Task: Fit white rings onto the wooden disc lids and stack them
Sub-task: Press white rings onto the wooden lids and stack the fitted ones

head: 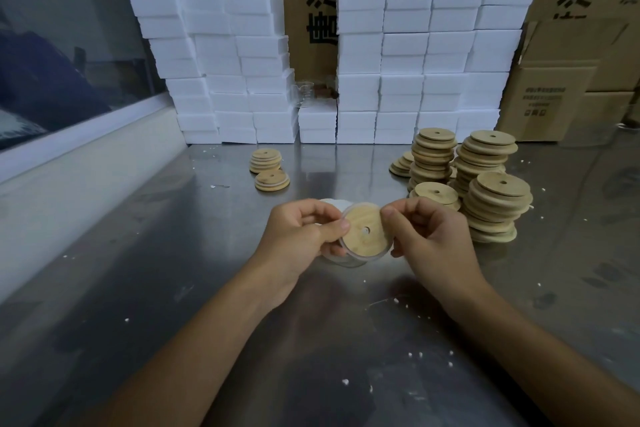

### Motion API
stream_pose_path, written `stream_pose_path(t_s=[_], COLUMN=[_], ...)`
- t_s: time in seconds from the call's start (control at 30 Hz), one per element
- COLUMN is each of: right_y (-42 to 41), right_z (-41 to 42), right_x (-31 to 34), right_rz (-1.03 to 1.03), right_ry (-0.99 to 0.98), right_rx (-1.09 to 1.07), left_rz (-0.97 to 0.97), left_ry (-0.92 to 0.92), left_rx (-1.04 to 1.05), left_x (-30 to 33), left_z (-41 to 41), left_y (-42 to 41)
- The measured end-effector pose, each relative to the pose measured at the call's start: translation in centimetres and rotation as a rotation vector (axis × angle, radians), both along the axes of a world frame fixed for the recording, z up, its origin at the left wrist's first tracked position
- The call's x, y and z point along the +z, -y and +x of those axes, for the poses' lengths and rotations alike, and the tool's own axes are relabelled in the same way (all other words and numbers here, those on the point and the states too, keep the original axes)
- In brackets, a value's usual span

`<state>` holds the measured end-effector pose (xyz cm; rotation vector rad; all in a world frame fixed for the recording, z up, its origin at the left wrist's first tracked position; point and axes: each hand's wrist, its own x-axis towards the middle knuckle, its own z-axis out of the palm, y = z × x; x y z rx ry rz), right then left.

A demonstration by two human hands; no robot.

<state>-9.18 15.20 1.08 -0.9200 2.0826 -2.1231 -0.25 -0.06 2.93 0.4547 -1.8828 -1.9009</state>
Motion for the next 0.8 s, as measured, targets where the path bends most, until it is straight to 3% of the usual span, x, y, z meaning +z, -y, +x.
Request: stream_pose_path(t_s=[0.27,0.37,0.5,0.63,0.8], right_y=[0.1,0.0,0.1,0.1,-0.1], right_z=[0.5,0.4,0.3,0.2,0.0], right_x=[-0.1,-0.2,-0.5,-0.5,-0.7], right_rz=[0.093,0.122,0.152,0.129,0.119], right_ry=[0.08,0.051,-0.01,-0.043,-0.061], right_rx=[0.111,0.087,0.05,0.028,0.003], left_rz=[0.276,0.345,0.457,0.458,0.424], left_ry=[-0.006,-0.01,-0.083,-0.171,-0.191], left_rx=[0.128,0.14,0.305,0.49,0.58], left_x=[-0.2,-0.3,-0.4,-0.9,-1.4], left_z=[-0.4,-0.6,-0.7,-0.6,-2.2], left_y=[1.2,1.4,3.4,6.2,8.4])
